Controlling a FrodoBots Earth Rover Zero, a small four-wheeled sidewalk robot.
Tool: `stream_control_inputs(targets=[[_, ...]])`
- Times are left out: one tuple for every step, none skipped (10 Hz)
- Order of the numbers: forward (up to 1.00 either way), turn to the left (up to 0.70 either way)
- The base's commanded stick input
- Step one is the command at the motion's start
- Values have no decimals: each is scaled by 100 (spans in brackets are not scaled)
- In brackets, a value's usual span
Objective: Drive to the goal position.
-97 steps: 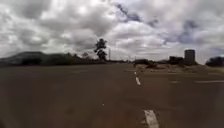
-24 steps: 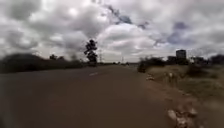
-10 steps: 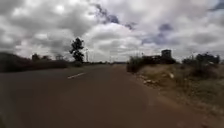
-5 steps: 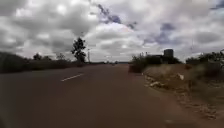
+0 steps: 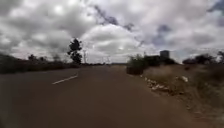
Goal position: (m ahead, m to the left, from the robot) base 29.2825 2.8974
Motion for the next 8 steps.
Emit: stream_control_inputs(targets=[[85, -8], [85, 0], [85, 0], [85, 0], [85, -3], [85, -11], [85, -32], [85, -34]])
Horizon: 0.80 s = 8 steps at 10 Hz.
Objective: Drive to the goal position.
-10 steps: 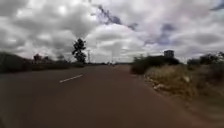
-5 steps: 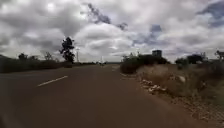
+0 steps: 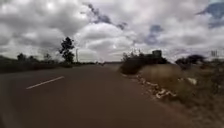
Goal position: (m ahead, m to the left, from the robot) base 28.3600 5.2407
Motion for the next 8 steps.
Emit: stream_control_inputs(targets=[[85, -34], [85, -4], [85, 0], [85, 0], [85, 0], [85, 0], [85, 0], [85, 0]])
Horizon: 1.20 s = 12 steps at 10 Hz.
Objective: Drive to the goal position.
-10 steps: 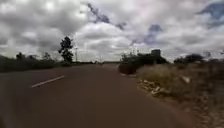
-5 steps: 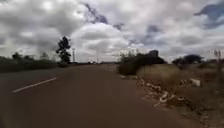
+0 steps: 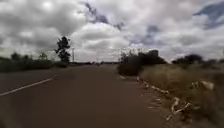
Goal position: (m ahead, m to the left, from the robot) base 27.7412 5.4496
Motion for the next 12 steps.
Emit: stream_control_inputs(targets=[[85, -1], [85, -6], [85, -13], [85, -24], [85, -29], [85, -33], [85, 0], [85, 0], [85, 0], [85, 0], [85, 0], [85, 0]])
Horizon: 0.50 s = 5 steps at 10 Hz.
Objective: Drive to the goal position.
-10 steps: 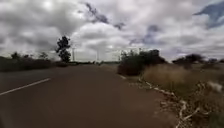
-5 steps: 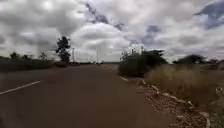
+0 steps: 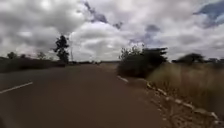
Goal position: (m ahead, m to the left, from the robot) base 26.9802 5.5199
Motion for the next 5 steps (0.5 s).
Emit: stream_control_inputs(targets=[[85, 0], [85, 0], [85, 0], [85, 0], [85, 0]])
